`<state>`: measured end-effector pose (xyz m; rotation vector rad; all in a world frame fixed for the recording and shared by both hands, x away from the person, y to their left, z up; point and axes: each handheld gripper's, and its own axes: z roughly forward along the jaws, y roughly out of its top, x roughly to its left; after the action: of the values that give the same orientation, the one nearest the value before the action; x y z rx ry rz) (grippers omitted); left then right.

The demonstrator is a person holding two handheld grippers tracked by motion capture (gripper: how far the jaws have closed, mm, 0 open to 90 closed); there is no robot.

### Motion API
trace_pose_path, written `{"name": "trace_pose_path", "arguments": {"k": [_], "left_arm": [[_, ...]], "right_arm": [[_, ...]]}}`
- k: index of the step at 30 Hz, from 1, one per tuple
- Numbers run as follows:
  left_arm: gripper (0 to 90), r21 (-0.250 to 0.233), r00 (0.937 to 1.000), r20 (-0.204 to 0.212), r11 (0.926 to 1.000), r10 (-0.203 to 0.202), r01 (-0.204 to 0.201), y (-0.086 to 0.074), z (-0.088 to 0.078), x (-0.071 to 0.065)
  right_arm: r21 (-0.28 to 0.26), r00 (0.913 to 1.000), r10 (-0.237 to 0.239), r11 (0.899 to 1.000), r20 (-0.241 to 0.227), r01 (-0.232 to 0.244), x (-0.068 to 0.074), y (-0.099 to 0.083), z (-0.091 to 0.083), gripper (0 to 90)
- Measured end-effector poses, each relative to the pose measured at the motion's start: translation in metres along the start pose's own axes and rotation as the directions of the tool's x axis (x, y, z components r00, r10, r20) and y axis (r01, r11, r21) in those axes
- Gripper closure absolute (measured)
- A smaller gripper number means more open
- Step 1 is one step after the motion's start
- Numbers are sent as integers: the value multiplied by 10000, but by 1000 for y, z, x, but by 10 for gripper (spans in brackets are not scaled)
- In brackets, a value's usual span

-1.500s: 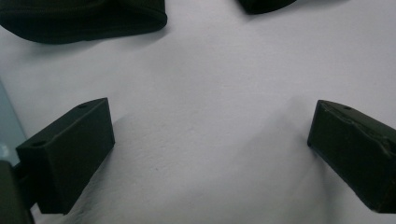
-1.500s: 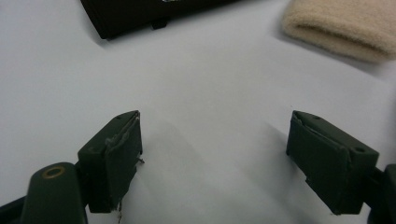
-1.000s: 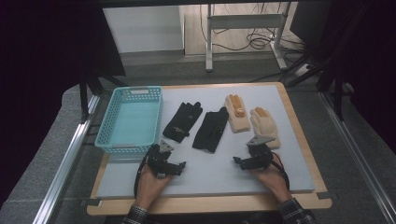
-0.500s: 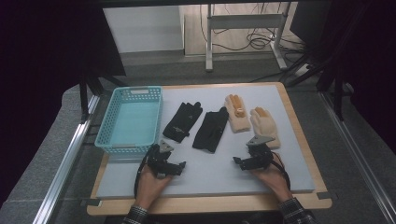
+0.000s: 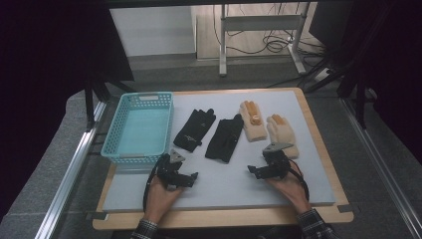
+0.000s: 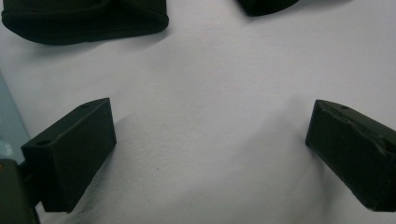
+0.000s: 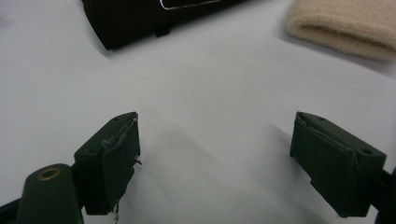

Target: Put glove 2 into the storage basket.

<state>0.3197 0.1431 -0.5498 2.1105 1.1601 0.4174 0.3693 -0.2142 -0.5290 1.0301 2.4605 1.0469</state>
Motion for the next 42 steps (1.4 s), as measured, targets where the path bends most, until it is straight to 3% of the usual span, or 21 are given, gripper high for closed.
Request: {"name": "trace_pose_path", "arguments": {"k": [11,24,35,42], "left_arm": [[23,1,10000,0,10000,7,-7,0,0,0],[23,0,10000,1,10000,13,-13,0,0,0],[23,-2,10000,-2,10000,22,-22,0,0,0],[24,13,10000,-5,10000,36,-36,0,0,0]], "right_arm": [[-71,9997,-249,9997,-46,249,6,28,11,198],[-302,9993,-311,9991,-195,305,-4,60,21,292],[-248,9982,-591,9979,72,592,-7,94,45,459],[-247,9979,-633,9977,146,637,-5,109,59,475]]}}
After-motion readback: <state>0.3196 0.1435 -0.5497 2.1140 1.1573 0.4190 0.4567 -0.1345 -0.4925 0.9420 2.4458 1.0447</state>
